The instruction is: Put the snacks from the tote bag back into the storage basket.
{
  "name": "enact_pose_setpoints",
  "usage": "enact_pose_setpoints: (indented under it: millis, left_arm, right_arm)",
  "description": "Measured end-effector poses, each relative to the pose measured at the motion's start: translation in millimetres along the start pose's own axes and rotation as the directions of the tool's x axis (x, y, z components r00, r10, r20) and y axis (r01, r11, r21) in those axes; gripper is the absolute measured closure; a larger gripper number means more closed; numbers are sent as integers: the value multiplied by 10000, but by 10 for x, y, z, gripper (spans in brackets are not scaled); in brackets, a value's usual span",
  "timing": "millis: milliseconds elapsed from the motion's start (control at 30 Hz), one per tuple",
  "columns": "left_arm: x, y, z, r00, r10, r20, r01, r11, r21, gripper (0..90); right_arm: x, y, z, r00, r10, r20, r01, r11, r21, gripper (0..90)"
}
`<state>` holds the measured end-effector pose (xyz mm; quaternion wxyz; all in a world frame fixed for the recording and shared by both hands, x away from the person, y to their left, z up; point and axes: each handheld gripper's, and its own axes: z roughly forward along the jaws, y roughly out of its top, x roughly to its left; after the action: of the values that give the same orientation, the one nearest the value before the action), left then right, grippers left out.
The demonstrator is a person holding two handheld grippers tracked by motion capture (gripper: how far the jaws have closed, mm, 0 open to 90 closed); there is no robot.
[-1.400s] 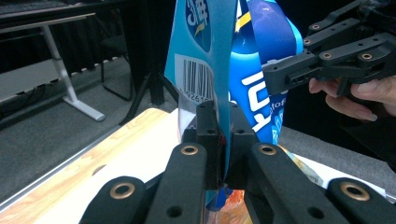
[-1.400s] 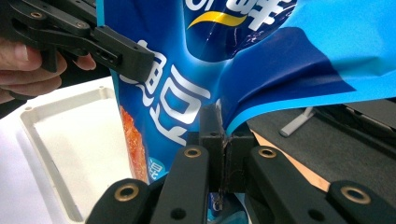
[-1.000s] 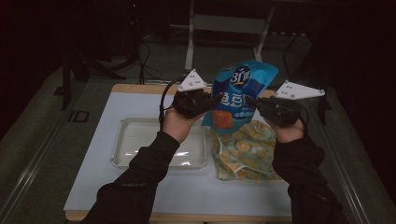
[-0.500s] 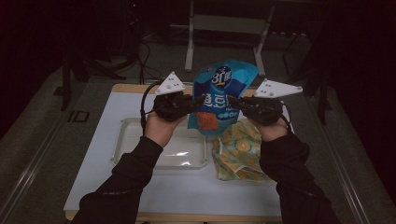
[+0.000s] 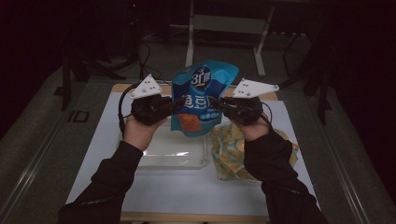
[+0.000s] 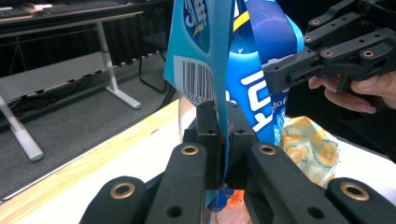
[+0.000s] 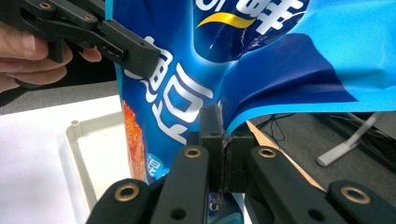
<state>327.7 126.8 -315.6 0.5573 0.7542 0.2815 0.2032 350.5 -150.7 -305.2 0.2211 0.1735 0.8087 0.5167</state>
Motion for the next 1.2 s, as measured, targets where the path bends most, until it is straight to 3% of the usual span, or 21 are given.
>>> enact_pose_setpoints:
  millis: [333, 567, 667, 700, 733, 833, 933, 1200]
  left_arm:
    - [98, -193, -139, 9999, -105, -121, 107, 9998, 174, 886]
    - [189, -467, -99, 9992, -411, 2, 410, 9984, 389, 886]
    - [197, -507, -82, 9989, -465, 42, 463, 9979, 459, 886]
    - [225, -621, -38, 9981, -607, 100, 601, 9967, 554, 886]
    - [236, -661, -26, 9978, -654, 97, 647, 9962, 589, 886]
    - [287, -785, -8, 9959, -855, 301, 838, 9951, 518, 886]
    - [313, -890, 19, 9947, -993, 262, 978, 9937, 539, 886]
    - [356, -1122, 80, 9911, -1299, 285, 1280, 9898, 622, 885]
  right_arm:
    - [122, -27, 204, 9995, 19, -330, -19, 10000, 2, 888]
    - [216, -239, 409, 9988, 261, -404, -252, 9994, 220, 889]
    - [222, -266, 428, 9988, 265, -416, -255, 9994, 238, 889]
    - [232, -304, 452, 9988, 300, -393, -288, 9991, 301, 889]
    - [236, -405, 519, 9980, 449, -456, -429, 9982, 424, 889]
    - [251, -488, 583, 9974, 508, -511, -480, 9974, 545, 889]
    - [285, -553, 647, 9980, 424, -463, -393, 9970, 670, 888]
    - [294, -759, 792, 9942, 846, -661, -787, 9930, 876, 889]
